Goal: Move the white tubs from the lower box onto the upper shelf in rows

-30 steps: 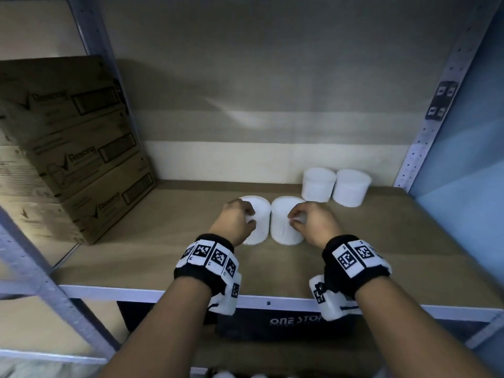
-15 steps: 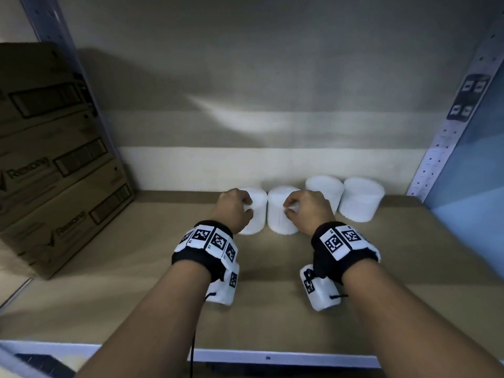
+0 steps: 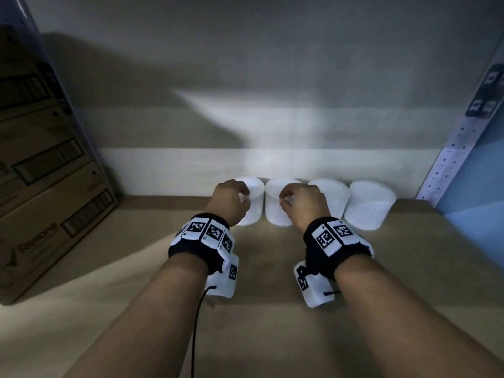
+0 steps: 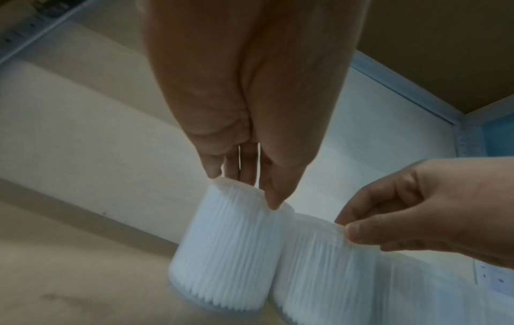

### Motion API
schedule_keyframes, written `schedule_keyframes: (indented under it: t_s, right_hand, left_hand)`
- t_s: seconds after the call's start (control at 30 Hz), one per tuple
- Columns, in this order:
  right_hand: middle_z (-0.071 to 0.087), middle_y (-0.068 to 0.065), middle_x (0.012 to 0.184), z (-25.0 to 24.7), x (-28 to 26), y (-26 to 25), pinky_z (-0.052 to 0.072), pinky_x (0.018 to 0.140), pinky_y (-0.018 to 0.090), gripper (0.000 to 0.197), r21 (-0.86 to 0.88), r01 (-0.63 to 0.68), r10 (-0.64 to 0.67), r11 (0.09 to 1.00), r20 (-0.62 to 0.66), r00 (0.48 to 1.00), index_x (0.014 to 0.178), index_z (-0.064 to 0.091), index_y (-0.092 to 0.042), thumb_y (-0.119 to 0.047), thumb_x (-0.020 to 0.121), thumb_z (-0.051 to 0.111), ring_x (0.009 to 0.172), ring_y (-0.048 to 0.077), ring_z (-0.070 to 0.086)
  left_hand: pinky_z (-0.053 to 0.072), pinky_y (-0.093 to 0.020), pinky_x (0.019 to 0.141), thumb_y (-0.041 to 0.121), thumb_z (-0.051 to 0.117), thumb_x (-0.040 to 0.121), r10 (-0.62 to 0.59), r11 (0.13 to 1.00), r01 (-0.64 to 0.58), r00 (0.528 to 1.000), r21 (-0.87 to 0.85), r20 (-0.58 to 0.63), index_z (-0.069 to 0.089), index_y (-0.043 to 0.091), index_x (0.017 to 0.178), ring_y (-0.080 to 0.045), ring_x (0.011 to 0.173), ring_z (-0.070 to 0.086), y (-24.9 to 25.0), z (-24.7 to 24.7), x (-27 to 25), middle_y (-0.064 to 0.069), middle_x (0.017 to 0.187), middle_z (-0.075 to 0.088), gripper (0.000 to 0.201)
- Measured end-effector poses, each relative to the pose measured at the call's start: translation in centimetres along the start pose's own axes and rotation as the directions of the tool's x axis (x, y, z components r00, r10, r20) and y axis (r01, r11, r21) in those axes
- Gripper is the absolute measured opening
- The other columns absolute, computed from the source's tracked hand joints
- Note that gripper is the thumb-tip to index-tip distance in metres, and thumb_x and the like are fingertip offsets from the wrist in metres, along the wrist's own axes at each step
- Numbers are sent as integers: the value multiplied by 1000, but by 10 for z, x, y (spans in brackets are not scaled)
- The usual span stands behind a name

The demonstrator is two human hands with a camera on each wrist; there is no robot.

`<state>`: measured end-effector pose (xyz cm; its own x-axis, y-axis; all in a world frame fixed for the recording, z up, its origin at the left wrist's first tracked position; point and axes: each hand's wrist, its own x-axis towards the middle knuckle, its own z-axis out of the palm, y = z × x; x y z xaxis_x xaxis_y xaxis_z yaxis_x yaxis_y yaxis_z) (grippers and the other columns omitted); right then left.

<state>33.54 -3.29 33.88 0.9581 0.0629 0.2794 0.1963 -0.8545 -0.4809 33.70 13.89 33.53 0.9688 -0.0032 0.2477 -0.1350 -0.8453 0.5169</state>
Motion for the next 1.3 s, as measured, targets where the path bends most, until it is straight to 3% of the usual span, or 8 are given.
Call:
schedule_keyframes:
  t_s: [0.13,0.27,0.4,0.7,0.93,1.13,1.2,1.3]
  right_hand:
    - [65,8,116,4,2,3,46,97,34,26,-3,34,-34,999,65,997,111,65,-11,-19,88,59,116,29,53]
    - [49,4,139,-1,-16,5,30,111,31,48,-36,85,-81,996,114,990,133,51,-16,-29,87,62,134,23,34]
    - [50,2,135,-19,-49,5,40,103,37,44,-41,73,-70,996,66,995,129,52,-15,-27,88,59,130,22,37]
    - [53,1,129,-60,-139,4,41,103,41,36,-109,11,6,994,154,988,119,57,-20,-28,84,60,126,23,41]
    - [50,2,129,-76,-217,8,39,105,40,35,-79,-19,32,997,169,985,120,58,-20,-25,86,61,127,24,39]
    - [54,4,120,-70,-288,30,42,102,39,26,-58,-49,58,997,164,985,111,61,-17,-23,85,59,120,23,44]
    - [59,5,108,-62,-309,41,46,96,37,14,-37,-62,67,997,158,985,95,65,-17,-19,83,58,111,25,50]
    - [62,7,97,-41,-340,62,52,85,37,8,-37,-114,119,993,240,963,83,67,-17,-19,80,60,98,27,58]
  left_hand:
    - [40,-23,94,23,63,86,-41,999,40,994,12,99,60,16,123,-21,120,53,0,-8,0,-3,132,57,37]
    - [36,-28,106,25,61,88,-40,999,37,985,21,168,47,21,137,-19,134,42,9,-23,-16,1,146,44,52]
    - [33,-35,113,23,59,88,-25,995,8,982,95,185,44,18,138,-21,135,40,20,-32,-49,0,147,42,52]
    - [40,-36,106,29,59,87,-19,994,-16,950,110,310,43,21,138,-21,130,43,54,-47,-140,-1,143,41,55]
    - [40,-32,103,26,61,87,97,987,-128,955,93,281,47,14,136,-22,128,46,88,-38,-205,-6,141,45,53]
    - [48,-30,84,29,67,81,129,985,-166,901,54,415,63,17,109,-18,95,58,97,-4,-254,-3,113,62,30]
    - [51,-31,81,26,68,79,125,986,-165,862,38,491,65,17,97,-22,92,62,98,12,-269,-3,102,65,20]
    - [52,-34,85,24,67,80,117,983,-180,796,47,594,65,15,98,-23,93,62,94,45,-296,-2,95,63,20]
